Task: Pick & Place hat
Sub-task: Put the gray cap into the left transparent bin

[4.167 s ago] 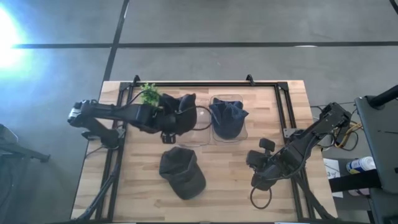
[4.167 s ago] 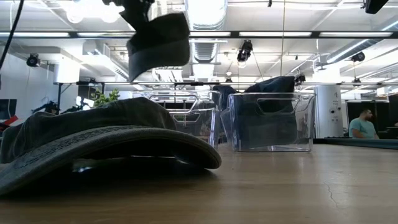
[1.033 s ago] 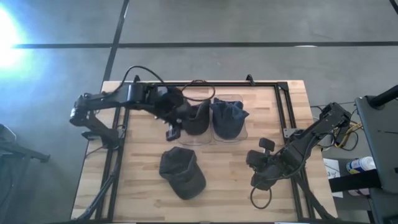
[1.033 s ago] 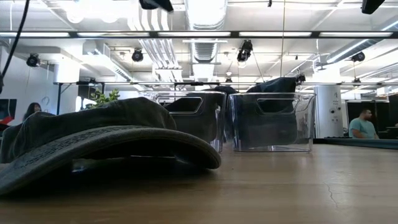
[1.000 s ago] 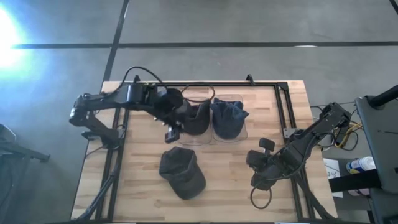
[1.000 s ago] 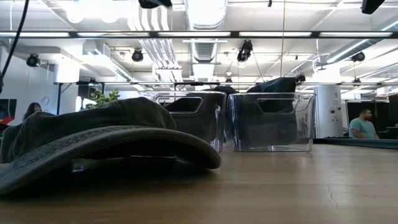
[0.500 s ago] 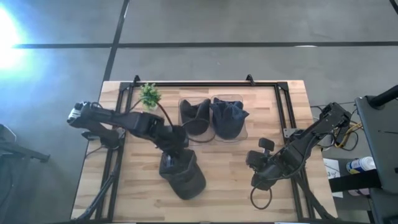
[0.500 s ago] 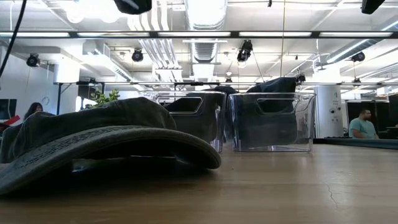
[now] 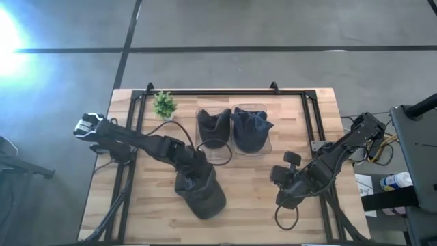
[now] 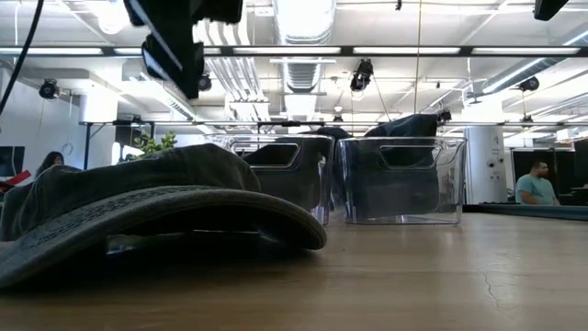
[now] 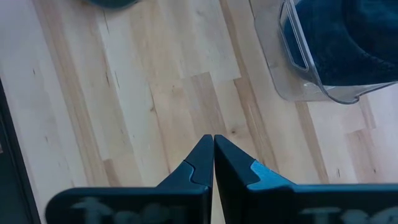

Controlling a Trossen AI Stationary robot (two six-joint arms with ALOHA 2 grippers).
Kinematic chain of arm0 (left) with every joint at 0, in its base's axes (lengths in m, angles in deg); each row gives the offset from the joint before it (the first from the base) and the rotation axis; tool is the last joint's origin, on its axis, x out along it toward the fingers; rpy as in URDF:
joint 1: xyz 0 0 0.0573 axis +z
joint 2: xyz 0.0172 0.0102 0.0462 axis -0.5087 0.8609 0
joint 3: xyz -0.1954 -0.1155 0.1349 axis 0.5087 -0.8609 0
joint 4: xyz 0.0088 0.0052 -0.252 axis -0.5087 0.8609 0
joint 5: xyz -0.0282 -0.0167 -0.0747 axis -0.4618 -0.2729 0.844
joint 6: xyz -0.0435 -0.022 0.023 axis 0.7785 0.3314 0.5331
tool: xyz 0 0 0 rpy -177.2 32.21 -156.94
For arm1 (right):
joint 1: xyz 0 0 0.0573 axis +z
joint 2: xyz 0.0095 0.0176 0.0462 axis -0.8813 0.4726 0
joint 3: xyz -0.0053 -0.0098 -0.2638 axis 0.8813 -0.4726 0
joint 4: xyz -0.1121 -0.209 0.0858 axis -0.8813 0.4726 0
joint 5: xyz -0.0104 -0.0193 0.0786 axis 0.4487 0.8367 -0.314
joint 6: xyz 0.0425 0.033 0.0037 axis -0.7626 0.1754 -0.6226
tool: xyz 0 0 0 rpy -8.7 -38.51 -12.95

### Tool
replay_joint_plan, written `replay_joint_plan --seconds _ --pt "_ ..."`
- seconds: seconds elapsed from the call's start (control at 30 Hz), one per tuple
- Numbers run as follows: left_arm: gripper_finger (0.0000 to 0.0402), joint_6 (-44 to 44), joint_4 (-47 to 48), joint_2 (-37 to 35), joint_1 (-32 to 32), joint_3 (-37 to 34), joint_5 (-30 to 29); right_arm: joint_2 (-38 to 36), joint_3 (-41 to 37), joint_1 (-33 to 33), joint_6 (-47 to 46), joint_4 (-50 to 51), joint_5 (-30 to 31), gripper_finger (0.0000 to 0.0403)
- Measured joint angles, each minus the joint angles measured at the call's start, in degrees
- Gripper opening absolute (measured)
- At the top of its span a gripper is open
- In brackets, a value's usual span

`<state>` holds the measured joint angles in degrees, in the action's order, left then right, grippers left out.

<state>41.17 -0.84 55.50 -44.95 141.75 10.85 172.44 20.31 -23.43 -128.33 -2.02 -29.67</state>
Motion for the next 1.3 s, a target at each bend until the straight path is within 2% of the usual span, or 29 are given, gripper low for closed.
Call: replay_joint_plan --seconds 0.27,0.8,0.87,0.97,1.03,1.3 --pt "0.0181 2.2 -2.0 0.0 -0.2 -4.8 -5.1 0.0 0.0 0.0 0.4 0.0 0.0 0.0008" --pt "0.0181 7.5 -15.6 0.3 -4.3 -15.5 -5.6 0.0 0.0 0.0 0.4 0.0 0.1 0.0008" --pt "0.0181 7.7 -20.1 0.3 -4.3 -17.3 -2.9 0.0 0.0 0.0 0.4 0.0 0.2 0.0008" --pt "0.0181 7.7 -29.5 0.3 -4.7 -18.7 5.0 0.0 0.0 0.0 0.3 -0.2 0.2 0.0008" --pt "0.0181 7.2 -33.5 0.3 -5.3 -18.9 8.3 0.0 0.0 0.0 -0.2 -0.2 0.2 0.0008" --pt "0.0181 3.2 -33.0 0.9 -6.1 -17.8 9.2 0.0 0.0 0.0 -0.1 -0.6 0.2 0.0009"
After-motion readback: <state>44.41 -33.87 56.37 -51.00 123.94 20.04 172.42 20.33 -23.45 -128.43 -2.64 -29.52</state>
